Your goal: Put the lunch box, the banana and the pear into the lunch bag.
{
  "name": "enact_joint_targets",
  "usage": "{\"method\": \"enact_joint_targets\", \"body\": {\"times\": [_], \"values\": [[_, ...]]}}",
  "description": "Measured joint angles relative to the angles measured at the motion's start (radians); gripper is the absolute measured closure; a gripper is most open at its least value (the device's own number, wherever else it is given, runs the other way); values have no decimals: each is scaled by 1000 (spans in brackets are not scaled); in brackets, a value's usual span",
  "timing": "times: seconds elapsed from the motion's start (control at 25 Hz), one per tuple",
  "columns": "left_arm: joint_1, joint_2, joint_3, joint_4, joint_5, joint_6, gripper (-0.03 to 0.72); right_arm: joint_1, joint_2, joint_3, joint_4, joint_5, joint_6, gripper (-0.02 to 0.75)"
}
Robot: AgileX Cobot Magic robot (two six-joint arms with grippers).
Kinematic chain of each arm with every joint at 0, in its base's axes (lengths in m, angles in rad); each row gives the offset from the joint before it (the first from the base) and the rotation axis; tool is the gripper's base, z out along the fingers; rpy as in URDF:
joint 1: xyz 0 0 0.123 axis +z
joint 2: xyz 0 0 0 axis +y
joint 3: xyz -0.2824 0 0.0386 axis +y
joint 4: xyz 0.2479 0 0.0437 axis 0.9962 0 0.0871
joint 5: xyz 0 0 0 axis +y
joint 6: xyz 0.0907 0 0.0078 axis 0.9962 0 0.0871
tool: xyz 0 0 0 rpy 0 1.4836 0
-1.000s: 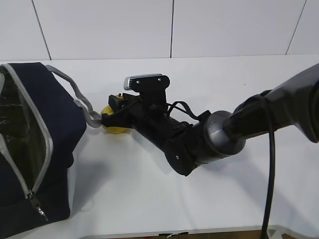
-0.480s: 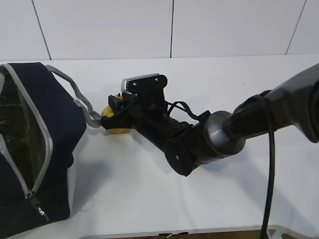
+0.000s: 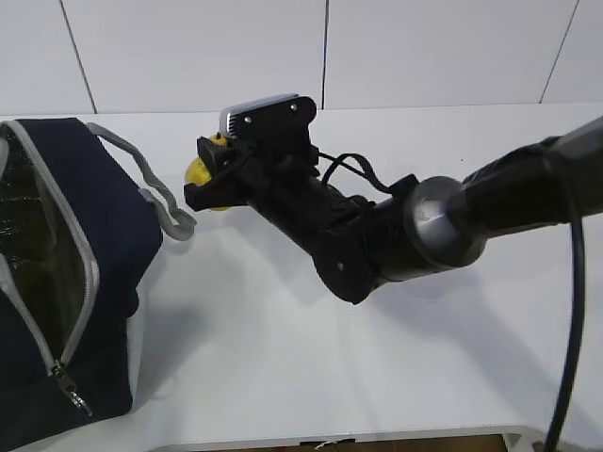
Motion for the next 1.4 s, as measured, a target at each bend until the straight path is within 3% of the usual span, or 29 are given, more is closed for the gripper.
{"method": "enact_joint_targets", "body": {"times": [0.44, 0.72, 0.96, 1.08, 1.4], "values": [[0, 0, 0, -40, -4, 0, 702, 0, -234, 0, 0, 227, -75, 468], [0, 0, 0, -57, -11, 0, 702, 0, -417, 2, -18, 452, -78, 468], [0, 0, 0, -139, -31, 26, 702, 0, -524, 2, -117, 569, -37, 468], [0, 0, 0, -185, -34, 44, 702, 0, -544, 2, -182, 619, 84, 468], [0, 0, 0, -252, -35, 87, 702, 59, -546, 6, -552, 604, 458, 468]]}}
